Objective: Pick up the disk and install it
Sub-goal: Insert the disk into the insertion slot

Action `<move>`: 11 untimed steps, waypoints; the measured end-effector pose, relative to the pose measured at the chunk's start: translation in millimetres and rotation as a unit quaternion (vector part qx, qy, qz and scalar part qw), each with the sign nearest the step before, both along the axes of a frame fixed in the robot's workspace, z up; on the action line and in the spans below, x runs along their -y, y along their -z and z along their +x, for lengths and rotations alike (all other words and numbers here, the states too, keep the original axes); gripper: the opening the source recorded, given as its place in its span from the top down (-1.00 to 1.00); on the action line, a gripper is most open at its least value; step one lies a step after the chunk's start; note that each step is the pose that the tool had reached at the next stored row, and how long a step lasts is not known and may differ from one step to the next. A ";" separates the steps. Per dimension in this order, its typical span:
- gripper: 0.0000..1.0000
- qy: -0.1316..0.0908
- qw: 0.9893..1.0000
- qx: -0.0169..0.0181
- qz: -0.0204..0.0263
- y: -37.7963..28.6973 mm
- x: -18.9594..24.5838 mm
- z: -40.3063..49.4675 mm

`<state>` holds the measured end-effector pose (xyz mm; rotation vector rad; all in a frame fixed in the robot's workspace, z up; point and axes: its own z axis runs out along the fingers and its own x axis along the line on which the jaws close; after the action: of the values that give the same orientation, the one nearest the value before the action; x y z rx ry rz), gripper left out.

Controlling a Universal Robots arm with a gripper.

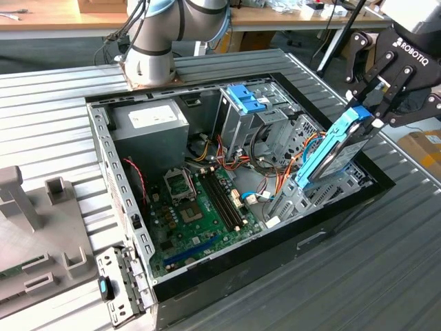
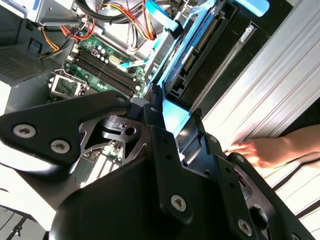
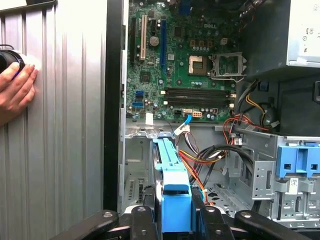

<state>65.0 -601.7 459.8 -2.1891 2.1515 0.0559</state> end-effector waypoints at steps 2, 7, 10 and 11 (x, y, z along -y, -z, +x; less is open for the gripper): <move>0.27 0.000 1.000 0.000 0.001 -2.2 0.2 -0.1; 0.27 0.000 1.000 0.000 0.002 -5.4 -0.6 0.0; 0.27 0.000 1.000 0.000 0.004 -4.9 -0.7 0.0; 0.27 0.000 1.000 0.000 0.007 -4.0 -0.6 -0.1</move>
<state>64.9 -601.1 463.8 -2.1816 2.1439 0.0705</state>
